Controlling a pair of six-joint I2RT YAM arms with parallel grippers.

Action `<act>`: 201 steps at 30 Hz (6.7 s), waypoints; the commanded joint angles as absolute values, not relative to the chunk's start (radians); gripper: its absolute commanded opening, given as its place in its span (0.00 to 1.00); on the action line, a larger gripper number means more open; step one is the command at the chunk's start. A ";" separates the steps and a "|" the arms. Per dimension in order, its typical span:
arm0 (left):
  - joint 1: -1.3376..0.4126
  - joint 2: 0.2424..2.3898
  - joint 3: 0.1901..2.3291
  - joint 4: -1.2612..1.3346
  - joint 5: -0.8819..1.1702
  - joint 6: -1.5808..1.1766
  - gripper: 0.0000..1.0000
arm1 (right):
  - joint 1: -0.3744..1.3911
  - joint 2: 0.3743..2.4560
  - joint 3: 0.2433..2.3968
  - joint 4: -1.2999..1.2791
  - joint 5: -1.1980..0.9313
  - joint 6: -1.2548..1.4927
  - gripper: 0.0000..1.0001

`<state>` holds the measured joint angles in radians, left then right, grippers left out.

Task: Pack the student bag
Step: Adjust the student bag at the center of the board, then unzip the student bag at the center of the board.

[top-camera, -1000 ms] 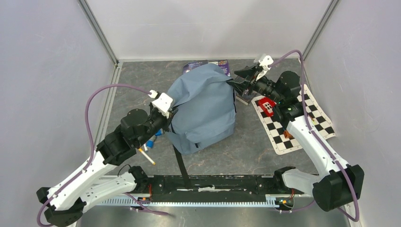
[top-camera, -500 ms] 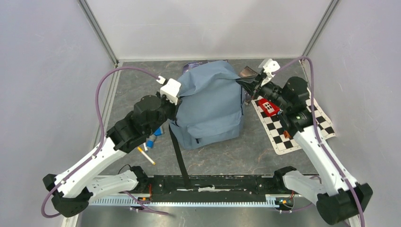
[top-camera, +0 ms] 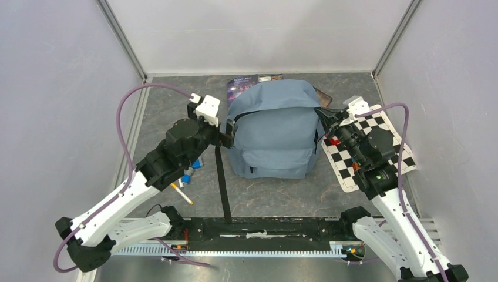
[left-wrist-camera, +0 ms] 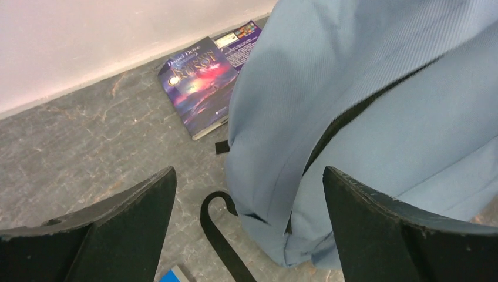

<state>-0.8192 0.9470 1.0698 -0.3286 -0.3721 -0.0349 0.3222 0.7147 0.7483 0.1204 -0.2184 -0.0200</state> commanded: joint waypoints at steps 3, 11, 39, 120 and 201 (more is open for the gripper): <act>-0.807 0.820 0.966 -0.277 -0.340 -0.124 1.00 | 0.322 0.708 0.711 0.135 -0.162 0.040 0.00; -0.790 0.871 0.940 -0.222 -0.243 -0.197 1.00 | 0.322 0.709 0.709 0.134 -0.169 0.061 0.00; -0.583 0.954 0.972 -0.256 -0.435 -0.149 0.02 | 0.322 0.591 0.648 -0.307 -0.316 0.186 0.86; -0.583 0.888 0.928 -0.219 -0.275 -0.160 0.02 | 0.397 0.888 0.663 0.271 -0.394 -0.088 0.48; -0.583 0.914 0.910 -0.179 -0.103 -0.135 0.02 | 0.445 1.108 0.631 0.725 0.111 -0.148 0.00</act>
